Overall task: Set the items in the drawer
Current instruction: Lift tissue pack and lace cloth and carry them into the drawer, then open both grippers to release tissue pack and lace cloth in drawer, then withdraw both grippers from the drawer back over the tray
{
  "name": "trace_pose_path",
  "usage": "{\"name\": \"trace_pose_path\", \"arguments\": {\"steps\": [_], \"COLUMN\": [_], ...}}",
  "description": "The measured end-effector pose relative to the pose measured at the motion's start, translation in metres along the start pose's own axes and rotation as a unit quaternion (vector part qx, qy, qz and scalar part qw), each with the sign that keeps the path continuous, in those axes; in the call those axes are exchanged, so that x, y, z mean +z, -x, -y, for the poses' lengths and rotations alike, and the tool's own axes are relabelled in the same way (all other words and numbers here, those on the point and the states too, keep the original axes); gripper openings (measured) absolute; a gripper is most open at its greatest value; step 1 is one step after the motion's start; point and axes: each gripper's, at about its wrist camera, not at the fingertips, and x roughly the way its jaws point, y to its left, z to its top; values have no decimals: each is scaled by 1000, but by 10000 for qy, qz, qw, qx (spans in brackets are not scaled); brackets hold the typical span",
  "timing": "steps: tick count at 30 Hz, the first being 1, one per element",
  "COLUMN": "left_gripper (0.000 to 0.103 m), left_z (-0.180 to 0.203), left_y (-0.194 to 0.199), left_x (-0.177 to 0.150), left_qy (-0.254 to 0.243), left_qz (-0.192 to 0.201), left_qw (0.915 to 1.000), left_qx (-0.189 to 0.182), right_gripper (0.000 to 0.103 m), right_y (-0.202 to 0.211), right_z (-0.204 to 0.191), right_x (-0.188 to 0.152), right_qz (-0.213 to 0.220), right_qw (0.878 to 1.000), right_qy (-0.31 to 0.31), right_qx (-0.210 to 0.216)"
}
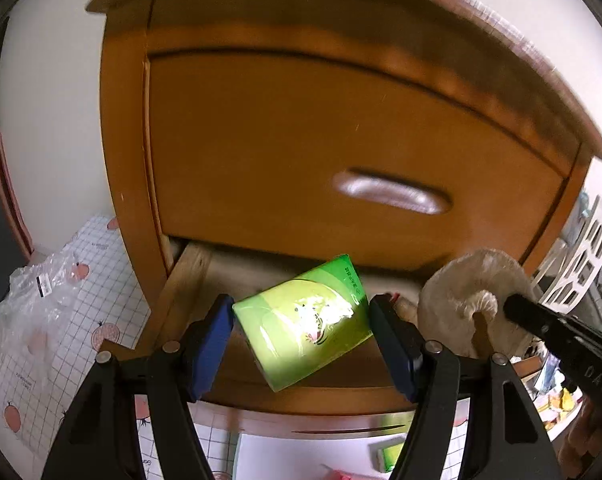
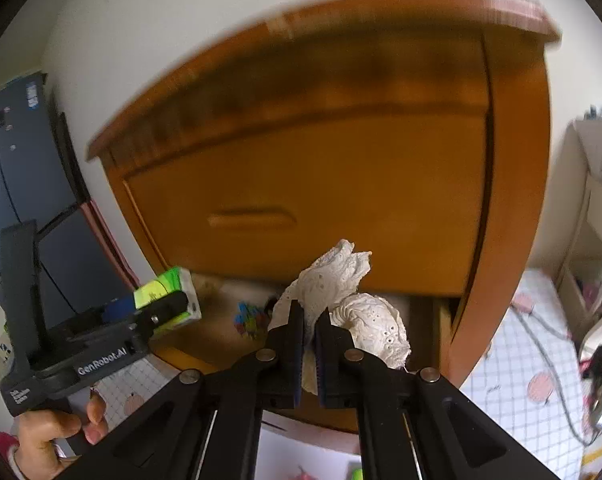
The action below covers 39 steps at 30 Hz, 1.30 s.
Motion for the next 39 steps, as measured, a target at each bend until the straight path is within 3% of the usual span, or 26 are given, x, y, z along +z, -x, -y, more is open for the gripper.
{"name": "trace_pose_path", "arguments": {"steps": [15,16,18,19,28,32,39], "left_gripper": [72,73,75,78,83,98,103], "left_z": [-1,-2,-4,-5,-3,-3,-3], "left_y": [-30,-31,-35,-36,-36,-30,-25], "left_x": [1,0,-1,-2,-4,-3,-3], "left_qy": [-70,-54,-12,4,-13,35,15], "left_qz": [-398,-426,-468,-471,-379,-250,-111], "left_qw": [9987,9986,9984,9984,9988,9990,9990], "left_qx": [308,311,307,314,297,355,444], "right_gripper": [10,14,40,44,54,60,63], "right_y": [-51,-52,-52,-52,-43,-38,-38], "right_z": [8,9,10,11,18,18,18], "right_x": [-11,-11,-13,-13,-9,-9,-8], "right_qz": [-805,-822,-816,-796,-768,-747,-732], "right_qw": [9957,9955,9954,9956,9954,9955,9956], "right_qy": [-385,-403,-414,-407,-449,-439,-399], "right_qx": [-236,-245,-276,-287,-353,-395,-417]}}
